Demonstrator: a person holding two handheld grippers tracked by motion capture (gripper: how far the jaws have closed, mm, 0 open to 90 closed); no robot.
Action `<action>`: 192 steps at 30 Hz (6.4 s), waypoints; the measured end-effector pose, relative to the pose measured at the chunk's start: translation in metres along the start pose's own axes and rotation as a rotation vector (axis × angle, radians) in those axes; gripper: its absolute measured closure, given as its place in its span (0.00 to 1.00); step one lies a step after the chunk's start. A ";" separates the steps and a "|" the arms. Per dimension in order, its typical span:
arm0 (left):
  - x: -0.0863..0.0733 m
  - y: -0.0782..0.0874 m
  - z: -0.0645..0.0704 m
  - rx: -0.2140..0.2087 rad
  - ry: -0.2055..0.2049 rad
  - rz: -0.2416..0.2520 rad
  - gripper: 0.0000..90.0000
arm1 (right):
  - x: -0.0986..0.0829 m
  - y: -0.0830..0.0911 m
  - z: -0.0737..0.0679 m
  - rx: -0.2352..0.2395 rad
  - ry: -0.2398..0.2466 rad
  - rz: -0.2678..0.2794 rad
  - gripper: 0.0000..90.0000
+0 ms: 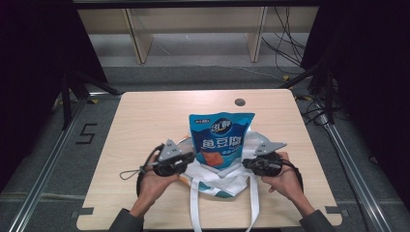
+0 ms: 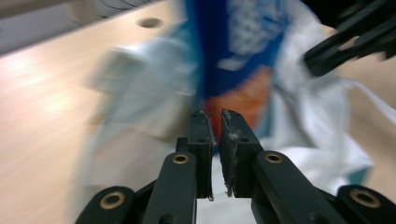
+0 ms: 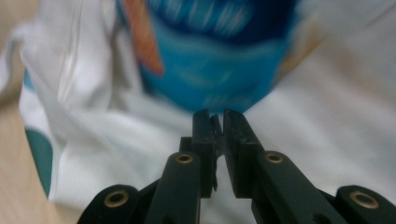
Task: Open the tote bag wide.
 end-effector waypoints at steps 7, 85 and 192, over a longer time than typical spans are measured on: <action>-0.001 -0.002 -0.042 0.149 -0.035 -0.037 0.88 | 0.035 0.020 0.057 -0.224 0.003 0.133 0.91; -0.041 -0.005 -0.034 0.034 0.115 -0.079 0.86 | -0.016 -0.002 0.026 -0.077 0.020 -0.042 0.94; -0.083 0.028 0.016 0.011 0.186 -0.033 0.26 | -0.040 0.033 0.006 -0.108 -0.200 0.022 0.41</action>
Point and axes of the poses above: each handheld gripper's, and its own axes: y roughly backward along the jaws, x roughly out of its top, z roughly to its right, the point moved 6 cm from there along -y, roughly forward along the jaws, and after that the axes turned 13 degrees about -x, right-handed, at the moved point
